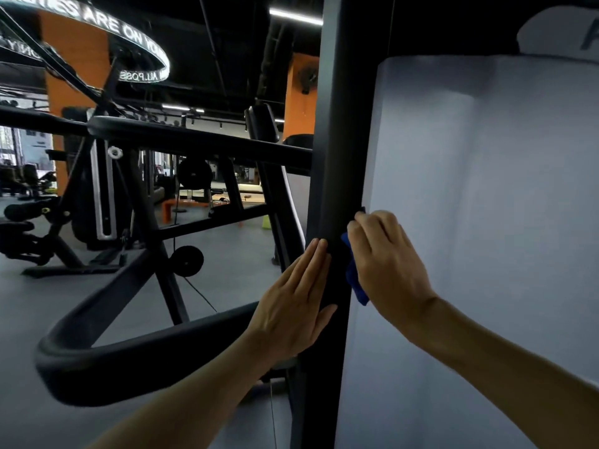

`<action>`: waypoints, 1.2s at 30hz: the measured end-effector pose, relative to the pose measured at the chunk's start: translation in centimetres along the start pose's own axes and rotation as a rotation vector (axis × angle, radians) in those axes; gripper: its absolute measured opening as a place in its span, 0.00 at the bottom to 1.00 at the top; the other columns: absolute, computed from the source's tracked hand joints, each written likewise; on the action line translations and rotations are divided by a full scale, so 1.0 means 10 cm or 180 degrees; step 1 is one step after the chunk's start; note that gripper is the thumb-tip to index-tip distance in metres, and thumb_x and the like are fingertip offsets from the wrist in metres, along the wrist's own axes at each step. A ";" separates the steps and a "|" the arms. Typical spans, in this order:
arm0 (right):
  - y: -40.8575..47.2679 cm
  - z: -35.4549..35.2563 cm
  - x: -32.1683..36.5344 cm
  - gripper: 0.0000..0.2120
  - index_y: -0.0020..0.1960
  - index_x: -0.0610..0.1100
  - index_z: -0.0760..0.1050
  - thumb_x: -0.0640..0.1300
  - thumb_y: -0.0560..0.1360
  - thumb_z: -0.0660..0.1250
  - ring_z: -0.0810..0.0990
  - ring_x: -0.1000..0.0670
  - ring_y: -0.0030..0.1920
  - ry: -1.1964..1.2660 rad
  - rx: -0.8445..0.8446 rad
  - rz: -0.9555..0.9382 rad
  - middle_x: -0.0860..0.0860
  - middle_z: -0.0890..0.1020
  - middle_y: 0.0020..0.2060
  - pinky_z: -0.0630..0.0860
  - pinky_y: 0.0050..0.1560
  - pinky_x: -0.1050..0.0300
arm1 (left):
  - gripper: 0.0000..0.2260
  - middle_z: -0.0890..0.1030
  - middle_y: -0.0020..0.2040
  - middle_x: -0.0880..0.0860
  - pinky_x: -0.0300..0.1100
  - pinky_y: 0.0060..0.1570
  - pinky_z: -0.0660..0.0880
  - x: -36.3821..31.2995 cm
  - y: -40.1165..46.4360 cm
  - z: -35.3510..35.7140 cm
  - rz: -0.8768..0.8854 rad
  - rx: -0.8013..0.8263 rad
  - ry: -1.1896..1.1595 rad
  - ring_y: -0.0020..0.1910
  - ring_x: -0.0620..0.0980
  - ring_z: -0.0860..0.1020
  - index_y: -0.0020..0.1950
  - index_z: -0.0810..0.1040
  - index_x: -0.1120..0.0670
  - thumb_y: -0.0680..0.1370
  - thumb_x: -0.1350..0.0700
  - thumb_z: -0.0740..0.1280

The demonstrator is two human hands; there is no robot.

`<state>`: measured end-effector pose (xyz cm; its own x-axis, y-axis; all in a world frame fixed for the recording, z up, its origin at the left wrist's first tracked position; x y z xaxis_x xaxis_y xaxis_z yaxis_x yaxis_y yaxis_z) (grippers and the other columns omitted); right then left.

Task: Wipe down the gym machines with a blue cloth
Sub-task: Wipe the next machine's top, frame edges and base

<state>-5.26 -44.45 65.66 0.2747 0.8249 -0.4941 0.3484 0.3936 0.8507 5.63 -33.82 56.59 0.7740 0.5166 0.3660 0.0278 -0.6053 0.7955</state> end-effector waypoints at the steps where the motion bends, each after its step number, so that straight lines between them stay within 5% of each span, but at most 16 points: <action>1: 0.04 -0.02 -0.03 0.11 0.57 0.31 0.78 0.38 0.79 0.69 0.80 0.37 0.53 0.0041 -0.0023 -0.0037 0.36 0.81 0.52 0.82 0.55 0.46 | 0.35 0.50 0.84 0.63 0.51 0.81 0.54 -0.03 -0.07 0.03 -0.0011 0.0026 -0.0012 0.84 0.59 0.49 0.83 0.50 0.65 0.86 0.41 0.54; 8: -0.08 0.03 0.08 0.06 0.55 0.34 0.77 0.34 0.79 0.68 0.78 0.39 0.52 -0.0318 -0.0098 0.0298 0.38 0.81 0.51 0.80 0.54 0.46 | 0.47 0.46 0.84 0.64 0.53 0.80 0.52 -0.14 -0.31 0.22 0.0059 0.0185 0.0005 0.84 0.61 0.47 0.82 0.47 0.65 0.81 0.28 0.55; 15: -0.76 0.14 0.54 0.23 0.70 0.32 0.72 0.50 0.85 0.60 0.75 0.35 0.64 -0.0716 0.0221 0.0318 0.34 0.76 0.67 0.77 0.62 0.45 | 0.64 0.35 0.84 0.61 0.63 0.79 0.59 -0.12 -0.43 0.38 0.0128 0.0591 0.0051 0.83 0.61 0.37 0.84 0.42 0.63 0.67 0.15 0.52; 23: -0.53 0.12 0.30 0.13 0.61 0.32 0.77 0.36 0.78 0.70 0.78 0.36 0.60 -0.0689 0.0120 -0.0010 0.35 0.80 0.58 0.79 0.61 0.45 | 0.70 0.25 0.80 0.60 0.62 0.80 0.55 -0.22 -0.46 0.34 0.0015 0.0829 0.0114 0.81 0.61 0.31 0.80 0.29 0.62 0.64 0.18 0.65; 30: -0.99 0.18 0.74 0.19 0.64 0.31 0.76 0.39 0.82 0.53 0.78 0.36 0.60 -0.0623 0.0171 0.0324 0.34 0.80 0.60 0.80 0.61 0.45 | 0.71 0.32 0.83 0.60 0.64 0.77 0.60 -0.17 -0.50 0.35 0.0098 0.0629 0.0049 0.83 0.61 0.35 0.83 0.38 0.62 0.61 0.18 0.67; 36: -0.92 0.09 0.58 0.10 0.57 0.33 0.79 0.36 0.77 0.71 0.80 0.38 0.56 -0.0452 0.0196 -0.0133 0.37 0.82 0.53 0.81 0.58 0.47 | 0.71 0.31 0.82 0.62 0.64 0.78 0.57 -0.21 -0.54 0.34 0.0115 0.0705 0.0240 0.82 0.63 0.35 0.83 0.37 0.62 0.61 0.16 0.63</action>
<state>-6.02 -43.67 54.83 0.3812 0.7409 -0.5530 0.4153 0.3972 0.8184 5.96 -33.70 49.93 0.7277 0.5310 0.4342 0.1453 -0.7380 0.6589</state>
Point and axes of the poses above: each hand's wrist, its own y-axis towards the middle knuckle, its own z-axis out of the palm, x = y × z, the point moved 4 cm from there along y, towards the middle knuckle
